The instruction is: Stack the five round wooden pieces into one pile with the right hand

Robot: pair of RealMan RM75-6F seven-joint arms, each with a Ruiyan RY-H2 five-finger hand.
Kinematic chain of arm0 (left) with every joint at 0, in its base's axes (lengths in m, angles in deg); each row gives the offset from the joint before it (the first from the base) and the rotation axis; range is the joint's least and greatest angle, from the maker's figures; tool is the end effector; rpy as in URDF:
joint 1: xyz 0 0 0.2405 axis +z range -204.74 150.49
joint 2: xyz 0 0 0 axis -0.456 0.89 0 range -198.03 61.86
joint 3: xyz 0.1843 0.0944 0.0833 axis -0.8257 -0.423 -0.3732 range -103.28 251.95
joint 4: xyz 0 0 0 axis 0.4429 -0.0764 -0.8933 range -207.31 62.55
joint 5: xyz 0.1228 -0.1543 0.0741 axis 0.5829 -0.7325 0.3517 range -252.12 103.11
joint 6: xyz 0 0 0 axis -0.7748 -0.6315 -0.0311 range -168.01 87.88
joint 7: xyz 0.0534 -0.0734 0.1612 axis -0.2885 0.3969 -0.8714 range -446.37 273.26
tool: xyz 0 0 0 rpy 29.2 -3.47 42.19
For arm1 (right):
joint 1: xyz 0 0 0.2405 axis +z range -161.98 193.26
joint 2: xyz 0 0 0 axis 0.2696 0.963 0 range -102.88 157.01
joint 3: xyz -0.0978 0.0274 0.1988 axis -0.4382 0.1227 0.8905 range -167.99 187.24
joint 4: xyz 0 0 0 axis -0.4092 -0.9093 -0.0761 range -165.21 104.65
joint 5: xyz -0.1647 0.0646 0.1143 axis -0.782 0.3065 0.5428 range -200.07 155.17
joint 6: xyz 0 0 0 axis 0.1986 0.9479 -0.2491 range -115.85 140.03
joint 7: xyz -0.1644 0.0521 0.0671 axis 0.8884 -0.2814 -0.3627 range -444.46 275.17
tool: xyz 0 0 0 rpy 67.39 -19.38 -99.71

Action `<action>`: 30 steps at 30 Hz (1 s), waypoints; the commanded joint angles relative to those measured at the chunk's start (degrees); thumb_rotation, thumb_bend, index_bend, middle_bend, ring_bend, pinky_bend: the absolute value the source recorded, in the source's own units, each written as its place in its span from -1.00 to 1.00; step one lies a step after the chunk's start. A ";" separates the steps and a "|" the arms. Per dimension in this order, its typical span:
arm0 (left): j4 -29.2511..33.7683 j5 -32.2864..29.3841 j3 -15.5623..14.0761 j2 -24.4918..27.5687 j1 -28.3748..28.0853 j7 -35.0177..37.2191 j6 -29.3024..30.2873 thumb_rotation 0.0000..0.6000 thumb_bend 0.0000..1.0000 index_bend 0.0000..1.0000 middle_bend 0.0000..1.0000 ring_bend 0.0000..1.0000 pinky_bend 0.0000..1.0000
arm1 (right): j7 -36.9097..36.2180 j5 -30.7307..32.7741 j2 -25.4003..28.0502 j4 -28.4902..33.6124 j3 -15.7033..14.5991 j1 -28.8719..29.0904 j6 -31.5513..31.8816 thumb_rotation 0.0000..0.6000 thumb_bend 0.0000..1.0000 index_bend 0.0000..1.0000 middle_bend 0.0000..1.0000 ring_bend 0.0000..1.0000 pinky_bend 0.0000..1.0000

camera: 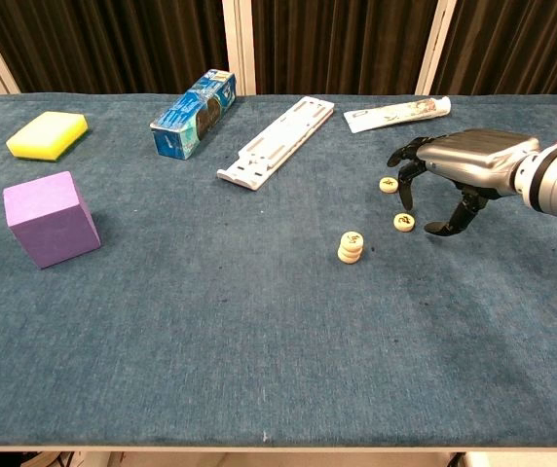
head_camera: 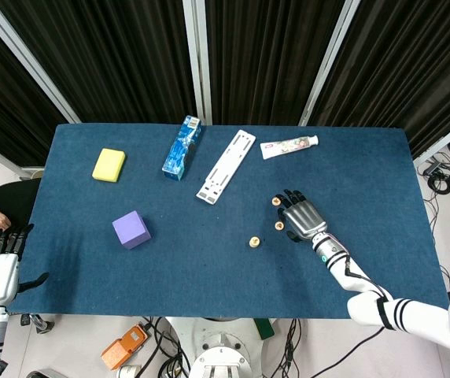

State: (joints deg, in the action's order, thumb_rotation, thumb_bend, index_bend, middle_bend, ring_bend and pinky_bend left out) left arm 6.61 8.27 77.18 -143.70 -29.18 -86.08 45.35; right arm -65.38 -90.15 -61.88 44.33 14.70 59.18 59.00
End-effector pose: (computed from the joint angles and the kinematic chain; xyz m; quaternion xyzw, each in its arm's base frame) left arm -0.3244 0.2052 0.1113 -0.5658 -0.4066 -0.3584 0.6214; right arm -0.1617 -0.3634 -0.0519 0.8066 -0.3268 0.2704 0.4116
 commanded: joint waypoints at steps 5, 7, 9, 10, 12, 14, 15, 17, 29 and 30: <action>0.08 -0.12 0.03 0.11 -0.05 -0.05 -0.12 1.00 -0.94 -0.82 -0.78 -0.86 -0.95 | -0.94 -0.25 -1.71 -2.24 0.53 0.90 -1.08 1.00 -0.12 -0.04 -0.69 -0.91 -0.72; 0.02 -0.21 0.04 0.12 -0.04 -0.04 -0.17 1.00 -0.94 -0.82 -0.78 -0.86 -0.95 | -0.93 -0.25 -2.00 -2.55 0.55 1.11 -1.39 1.00 -0.12 -0.02 -0.69 -0.91 -0.72; -0.04 -0.28 0.05 0.11 -0.01 0.04 -0.16 1.00 -0.94 -0.82 -0.78 -0.86 -0.95 | -0.72 -0.19 -2.22 -2.86 0.52 1.23 -1.58 1.00 -0.12 0.01 -0.69 -0.90 -0.72; -0.11 -0.31 0.04 0.09 0.01 0.08 -0.16 1.00 -0.94 -0.82 -0.78 -0.86 -0.95 | -0.60 -0.06 -2.32 -3.02 0.49 1.29 -1.76 1.00 -0.12 0.03 -0.69 -0.89 -0.72; -0.25 -0.34 0.00 0.04 0.06 0.13 -0.16 1.00 -0.94 -0.83 -0.78 -0.86 -0.95 | -0.58 0.16 -2.42 -3.15 0.51 1.34 -2.00 1.00 -0.12 0.05 -0.69 -0.89 -0.72; -0.40 -0.38 0.00 -0.03 0.10 0.26 -0.15 1.00 -0.94 -0.82 -0.78 -0.86 -0.95 | -0.73 0.09 -2.40 -3.07 0.58 1.32 -1.89 1.00 -0.11 0.08 -0.69 -0.88 -0.72; -0.45 -0.38 -0.01 -0.06 0.13 0.31 -0.10 1.00 -0.94 -0.82 -0.78 -0.86 -0.95 | -0.94 -0.07 -2.32 -2.88 0.65 1.25 -1.62 1.00 -0.09 0.09 -0.69 -0.87 -0.72; -0.59 -0.33 -0.02 -0.13 0.18 0.48 0.00 1.00 -0.94 -0.82 -0.78 -0.86 -0.95 | -1.54 -0.69 -1.79 -1.97 0.80 0.98 -0.78 1.00 -0.04 0.13 -0.67 -0.86 -0.72; -0.64 -0.08 -0.02 -0.15 0.28 0.77 0.40 1.00 -0.94 -0.82 -0.78 -0.86 -0.95 | -0.72 -5.61 4.25 11.63 1.03 2.09 0.82 1.00 -0.01 0.12 -0.65 -0.85 -0.72; -0.68 -0.13 -0.05 -0.16 0.35 0.83 0.41 1.00 -0.94 -0.82 -0.78 -0.86 -0.95 | -0.08 -5.43 4.17 11.92 0.92 2.33 0.48 1.00 -0.01 0.12 -0.65 -0.85 -0.72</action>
State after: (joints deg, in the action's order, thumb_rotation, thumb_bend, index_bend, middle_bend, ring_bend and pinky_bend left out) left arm 5.93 8.14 77.13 -143.86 -28.83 -85.26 45.76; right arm -66.68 -95.21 -58.26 55.22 15.85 60.85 60.04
